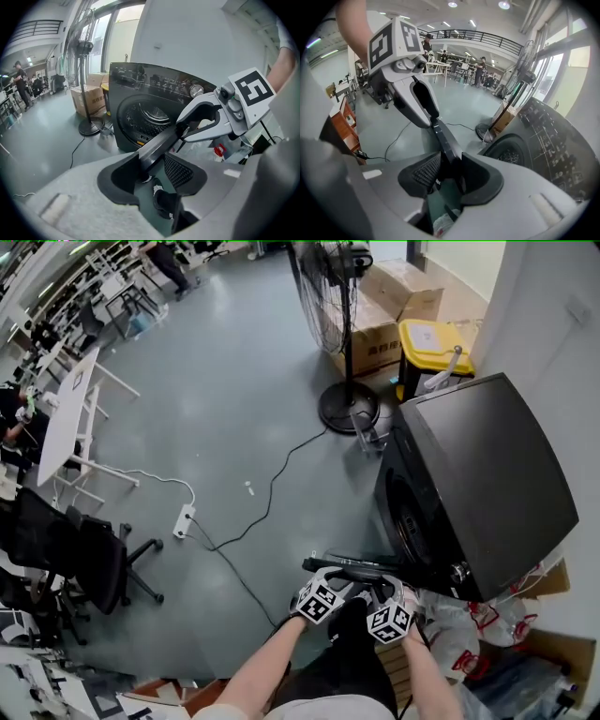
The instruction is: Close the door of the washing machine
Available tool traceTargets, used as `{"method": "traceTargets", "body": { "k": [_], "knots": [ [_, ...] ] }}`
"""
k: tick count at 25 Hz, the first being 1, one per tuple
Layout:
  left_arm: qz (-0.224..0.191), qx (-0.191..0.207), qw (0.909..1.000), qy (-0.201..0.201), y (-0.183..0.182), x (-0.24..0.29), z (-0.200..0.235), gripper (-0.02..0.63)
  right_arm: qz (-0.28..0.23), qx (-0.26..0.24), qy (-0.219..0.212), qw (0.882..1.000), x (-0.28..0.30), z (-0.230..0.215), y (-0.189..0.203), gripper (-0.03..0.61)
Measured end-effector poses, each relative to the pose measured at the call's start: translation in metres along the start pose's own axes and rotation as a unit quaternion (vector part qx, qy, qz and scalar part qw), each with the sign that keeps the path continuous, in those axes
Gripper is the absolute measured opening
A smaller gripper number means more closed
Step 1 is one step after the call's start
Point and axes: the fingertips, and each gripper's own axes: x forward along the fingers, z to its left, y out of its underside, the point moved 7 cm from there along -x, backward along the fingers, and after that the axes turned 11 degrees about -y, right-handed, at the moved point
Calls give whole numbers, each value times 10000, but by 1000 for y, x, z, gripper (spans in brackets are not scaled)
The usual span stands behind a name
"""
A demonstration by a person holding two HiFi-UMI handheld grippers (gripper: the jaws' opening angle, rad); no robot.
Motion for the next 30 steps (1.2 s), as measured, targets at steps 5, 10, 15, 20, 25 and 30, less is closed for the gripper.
{"method": "traceTargets", "body": {
  "k": [5,10,15,20,25,30],
  "knots": [
    [-1,173,9997,148,-16,10,15,169,-20,198,60,9998,4,-13,-7,132],
    [31,290,9994,176,-27,26,22,176,-144,614,27,9980,6,-30,-7,130],
    [21,441,9989,171,-43,35,34,181,-286,1032,46,9942,8,-44,-15,127],
    [20,565,9980,292,-60,51,43,184,-413,1394,185,9892,8,-61,-16,127],
    [197,810,9952,515,-74,60,48,186,-506,1804,299,9818,8,-68,-16,126],
    [239,984,9925,690,-84,68,58,186,-582,2128,444,9743,11,-78,-21,127]
  ]
}}
